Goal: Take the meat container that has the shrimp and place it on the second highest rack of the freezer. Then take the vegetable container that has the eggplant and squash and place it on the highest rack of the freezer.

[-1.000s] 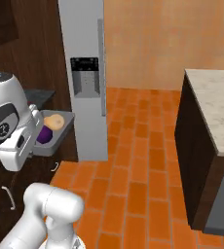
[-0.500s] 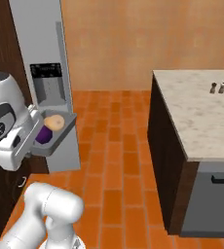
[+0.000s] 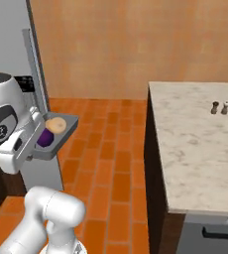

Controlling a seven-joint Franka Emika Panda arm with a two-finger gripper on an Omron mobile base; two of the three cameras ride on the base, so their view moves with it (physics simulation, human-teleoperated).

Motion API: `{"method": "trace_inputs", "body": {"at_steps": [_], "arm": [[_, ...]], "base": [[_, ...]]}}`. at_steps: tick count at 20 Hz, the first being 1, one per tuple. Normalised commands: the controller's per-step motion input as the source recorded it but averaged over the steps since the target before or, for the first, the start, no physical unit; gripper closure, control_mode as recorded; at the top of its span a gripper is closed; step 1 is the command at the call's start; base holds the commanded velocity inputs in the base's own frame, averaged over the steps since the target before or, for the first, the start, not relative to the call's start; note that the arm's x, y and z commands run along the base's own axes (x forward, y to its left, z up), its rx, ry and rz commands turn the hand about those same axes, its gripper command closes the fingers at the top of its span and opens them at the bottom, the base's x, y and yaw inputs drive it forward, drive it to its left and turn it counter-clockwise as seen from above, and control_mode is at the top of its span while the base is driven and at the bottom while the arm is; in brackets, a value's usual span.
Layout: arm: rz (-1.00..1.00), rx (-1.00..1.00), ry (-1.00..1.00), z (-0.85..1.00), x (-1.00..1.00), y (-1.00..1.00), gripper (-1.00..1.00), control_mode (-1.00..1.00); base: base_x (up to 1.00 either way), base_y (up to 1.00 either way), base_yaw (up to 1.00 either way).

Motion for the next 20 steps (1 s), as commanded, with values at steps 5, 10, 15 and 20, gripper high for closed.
{"method": "trace_inputs", "body": {"at_steps": [5,10,15,20], "arm": [[0.00,0.00,0.00,0.00,0.00,0.00,1.00,1.00],[0.00,0.00,0.00,0.00,0.00,0.00,1.00,1.00],[0.00,0.00,0.00,0.00,0.00,0.00,1.00,1.00],[0.00,0.00,0.00,0.00,0.00,0.00,1.00,1.00]], "base": [[1.00,-0.34,0.19],[1.00,-0.36,0.13],[1.00,-0.26,0.07],[1.00,-0.13,0.04]]}}
